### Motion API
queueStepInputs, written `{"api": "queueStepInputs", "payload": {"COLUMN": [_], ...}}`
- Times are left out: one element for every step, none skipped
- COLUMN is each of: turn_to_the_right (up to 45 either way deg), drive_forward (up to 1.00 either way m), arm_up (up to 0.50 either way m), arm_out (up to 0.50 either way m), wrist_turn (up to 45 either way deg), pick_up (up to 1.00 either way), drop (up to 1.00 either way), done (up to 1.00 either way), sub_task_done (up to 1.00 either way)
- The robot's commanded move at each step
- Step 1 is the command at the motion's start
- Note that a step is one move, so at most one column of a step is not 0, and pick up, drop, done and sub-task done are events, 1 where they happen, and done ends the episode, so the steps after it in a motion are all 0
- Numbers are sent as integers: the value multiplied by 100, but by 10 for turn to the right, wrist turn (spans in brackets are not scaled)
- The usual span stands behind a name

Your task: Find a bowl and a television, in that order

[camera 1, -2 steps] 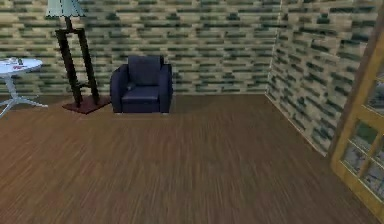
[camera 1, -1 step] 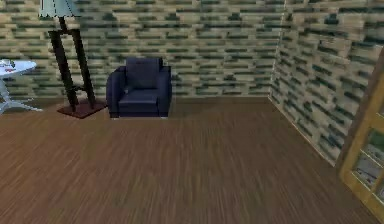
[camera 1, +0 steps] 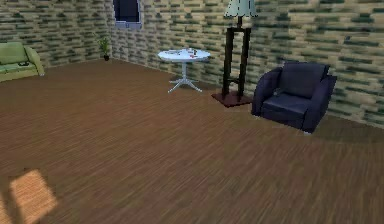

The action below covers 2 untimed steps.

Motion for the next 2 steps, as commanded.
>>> {"api": "queueStepInputs", "payload": {"turn_to_the_right": [0,0], "drive_forward": [100,100], "arm_up": [0,0], "arm_out": [0,0], "wrist_turn": [0,0], "pick_up": [0,0], "drop": [0,0], "done": [0,0], "sub_task_done": [0,0]}}
